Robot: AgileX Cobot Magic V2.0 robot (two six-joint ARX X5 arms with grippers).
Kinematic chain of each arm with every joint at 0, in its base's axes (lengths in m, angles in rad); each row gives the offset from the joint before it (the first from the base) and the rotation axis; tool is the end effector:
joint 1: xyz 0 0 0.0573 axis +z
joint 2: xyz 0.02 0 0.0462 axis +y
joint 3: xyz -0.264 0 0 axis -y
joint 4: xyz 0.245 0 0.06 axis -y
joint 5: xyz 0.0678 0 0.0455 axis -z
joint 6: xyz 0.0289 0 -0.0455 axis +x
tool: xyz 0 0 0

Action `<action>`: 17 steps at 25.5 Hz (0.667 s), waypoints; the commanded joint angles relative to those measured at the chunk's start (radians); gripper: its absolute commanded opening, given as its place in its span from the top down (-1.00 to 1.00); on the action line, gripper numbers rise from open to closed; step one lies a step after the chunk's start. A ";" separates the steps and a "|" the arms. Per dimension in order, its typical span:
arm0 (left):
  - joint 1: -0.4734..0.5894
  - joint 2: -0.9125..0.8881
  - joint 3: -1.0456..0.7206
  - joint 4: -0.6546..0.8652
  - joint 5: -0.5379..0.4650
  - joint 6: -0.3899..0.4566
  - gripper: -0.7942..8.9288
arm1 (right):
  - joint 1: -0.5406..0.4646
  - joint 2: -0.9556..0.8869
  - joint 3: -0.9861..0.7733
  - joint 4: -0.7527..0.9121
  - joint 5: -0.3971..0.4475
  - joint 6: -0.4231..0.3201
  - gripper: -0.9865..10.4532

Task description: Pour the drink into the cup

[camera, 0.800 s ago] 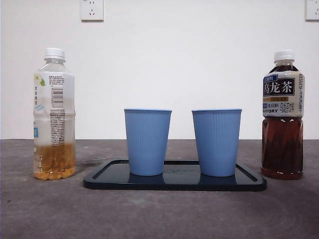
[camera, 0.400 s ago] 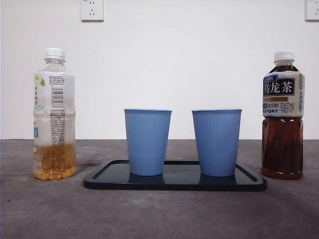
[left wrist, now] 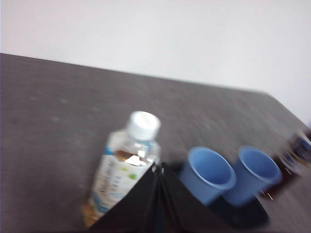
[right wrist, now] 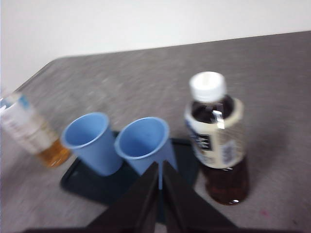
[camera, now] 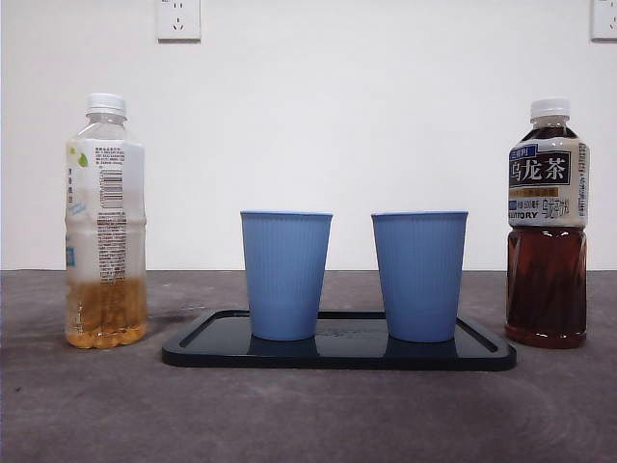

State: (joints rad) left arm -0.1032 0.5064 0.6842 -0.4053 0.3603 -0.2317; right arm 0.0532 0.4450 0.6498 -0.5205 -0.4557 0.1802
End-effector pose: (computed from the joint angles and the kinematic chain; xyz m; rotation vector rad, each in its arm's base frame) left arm 0.1104 -0.0217 0.3125 -0.2560 0.2802 -0.4333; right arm 0.0977 0.0179 0.2966 0.2387 0.3576 0.4755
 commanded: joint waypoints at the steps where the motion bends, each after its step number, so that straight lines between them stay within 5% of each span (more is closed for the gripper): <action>1: -0.011 0.045 0.042 -0.025 0.073 0.089 0.82 | 0.004 0.042 0.052 -0.027 -0.071 -0.107 0.81; 6: -0.038 0.091 0.048 -0.036 0.134 0.103 0.81 | 0.004 0.098 0.097 -0.069 -0.124 -0.140 0.81; 10: -0.049 0.107 0.048 -0.060 0.134 0.123 0.51 | 0.004 0.103 0.097 -0.084 -0.113 -0.140 0.77; 17: -0.055 0.114 0.048 -0.065 0.134 0.127 -0.08 | 0.004 0.103 0.097 -0.088 -0.094 -0.128 0.03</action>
State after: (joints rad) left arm -0.1555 0.6159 0.7170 -0.4770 0.4892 -0.1192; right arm 0.0536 0.5438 0.7341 -0.6167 -0.5495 0.0521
